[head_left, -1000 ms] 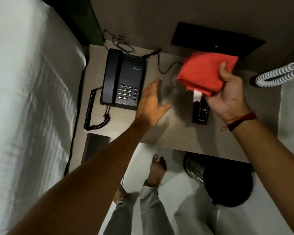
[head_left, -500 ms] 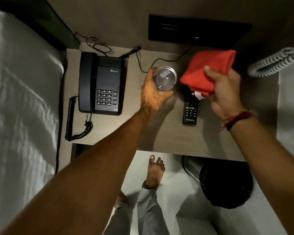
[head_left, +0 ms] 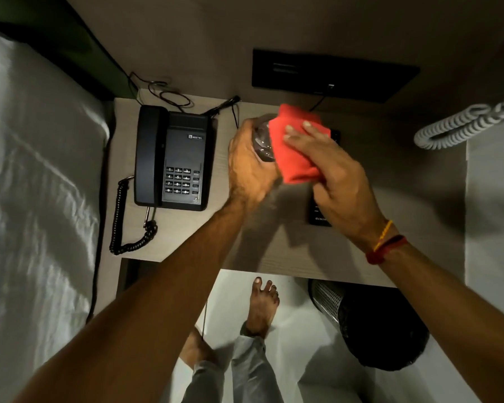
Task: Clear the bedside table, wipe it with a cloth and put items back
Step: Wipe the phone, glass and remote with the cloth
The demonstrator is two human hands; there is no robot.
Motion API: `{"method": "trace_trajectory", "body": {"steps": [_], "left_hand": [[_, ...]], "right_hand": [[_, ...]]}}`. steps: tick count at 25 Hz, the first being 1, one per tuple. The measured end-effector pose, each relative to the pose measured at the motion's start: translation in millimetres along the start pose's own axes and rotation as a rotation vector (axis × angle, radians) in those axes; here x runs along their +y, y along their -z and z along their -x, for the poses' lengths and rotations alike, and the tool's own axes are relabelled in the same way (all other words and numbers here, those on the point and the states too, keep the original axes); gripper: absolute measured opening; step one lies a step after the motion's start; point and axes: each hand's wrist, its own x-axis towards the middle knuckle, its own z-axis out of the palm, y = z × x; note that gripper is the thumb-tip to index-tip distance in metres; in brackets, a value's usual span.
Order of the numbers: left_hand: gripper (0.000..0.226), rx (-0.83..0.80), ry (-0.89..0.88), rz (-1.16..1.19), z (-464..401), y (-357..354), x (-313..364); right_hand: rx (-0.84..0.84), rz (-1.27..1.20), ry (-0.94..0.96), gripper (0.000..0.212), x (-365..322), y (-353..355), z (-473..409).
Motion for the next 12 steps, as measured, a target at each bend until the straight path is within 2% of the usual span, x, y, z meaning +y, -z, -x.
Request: {"method": "trace_trajectory", "body": {"steps": [3,4,6,8,9,10,12], "left_hand": [[0.076,-0.089,0.042,0.044,7.1,-3.1,7.9],[0.075,-0.113,0.034,0.063,10.2,0.0,12.2],[0.064,-0.131,-0.008,0.196,12.2,7.9,15.9],[0.039,-0.151,0.190,0.426,5.4,20.9,15.4],[0.031,-0.187,0.314,0.512,3.5,27.2,15.5],[0.028,-0.194,0.412,0.612,2.5,30.3,12.4],[0.036,-0.246,0.502,0.765,5.1,38.6,12.2]], "right_hand": [[0.077,-0.105,-0.204,0.076,-6.9,-5.2,-24.2],[0.078,-0.079,-0.186,0.074,-11.0,-7.1,-33.2],[0.037,-0.017,-0.028,0.069,-19.1,-9.8,-39.0],[0.009,-0.001,0.124,0.066,-25.2,-11.0,-29.3],[0.002,-0.040,0.133,0.068,-24.9,-12.0,-20.5],[0.015,-0.117,0.075,0.072,-24.1,-12.8,-12.1],[0.144,-0.309,-0.162,0.075,-18.7,-13.1,-4.6]]}}
